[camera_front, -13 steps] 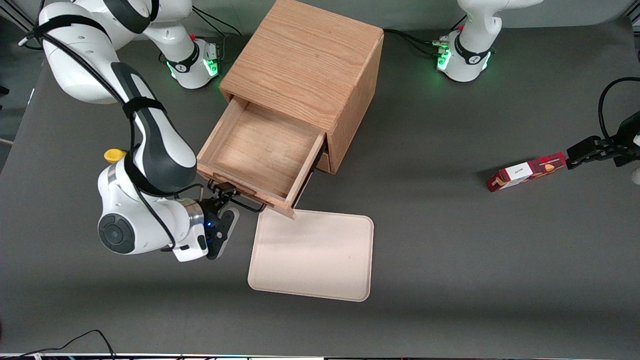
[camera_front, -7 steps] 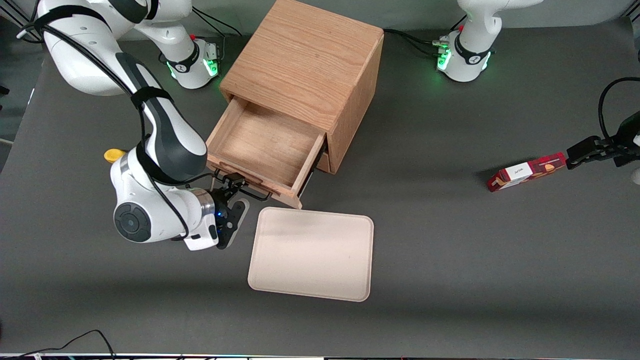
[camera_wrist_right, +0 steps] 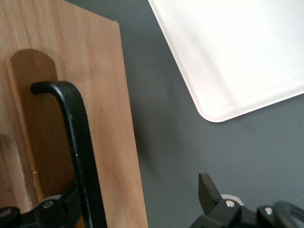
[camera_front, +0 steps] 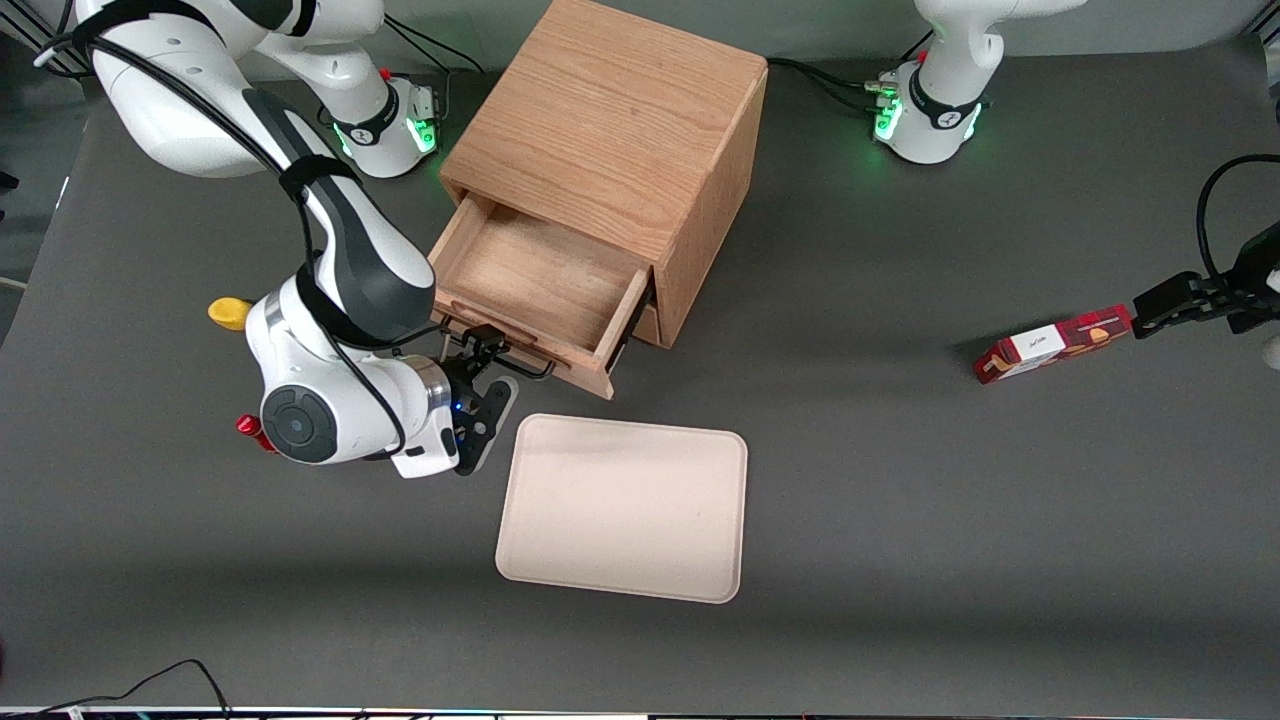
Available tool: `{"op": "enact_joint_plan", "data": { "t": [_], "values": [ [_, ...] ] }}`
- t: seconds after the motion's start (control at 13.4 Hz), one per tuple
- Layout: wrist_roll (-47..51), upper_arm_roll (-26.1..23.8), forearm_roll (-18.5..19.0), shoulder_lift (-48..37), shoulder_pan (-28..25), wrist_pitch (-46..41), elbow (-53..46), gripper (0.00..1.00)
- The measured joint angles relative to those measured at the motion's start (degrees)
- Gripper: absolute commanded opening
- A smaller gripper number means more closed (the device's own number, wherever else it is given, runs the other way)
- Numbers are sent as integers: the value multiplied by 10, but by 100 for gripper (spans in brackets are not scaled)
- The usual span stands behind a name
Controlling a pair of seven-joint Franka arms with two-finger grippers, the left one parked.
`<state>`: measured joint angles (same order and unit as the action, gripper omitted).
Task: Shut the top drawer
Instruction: 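Push the drawer front with the right gripper into the cabinet, then keep pushing the drawer with the right gripper until flush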
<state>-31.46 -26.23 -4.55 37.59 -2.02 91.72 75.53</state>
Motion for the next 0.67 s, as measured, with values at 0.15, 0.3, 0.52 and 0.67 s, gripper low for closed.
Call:
{"op": "enact_joint_plan", "data": {
  "t": [0.15,0.3,0.52,0.67],
  "values": [
    [4,-3,0,-10,0,3,16,100],
    [13,-9,-3,-21,0,3,33,100],
    [27,-20,-5,-34,0,4,57,100],
    [34,-25,-6,-44,0,4,72,100]
  ]
}}
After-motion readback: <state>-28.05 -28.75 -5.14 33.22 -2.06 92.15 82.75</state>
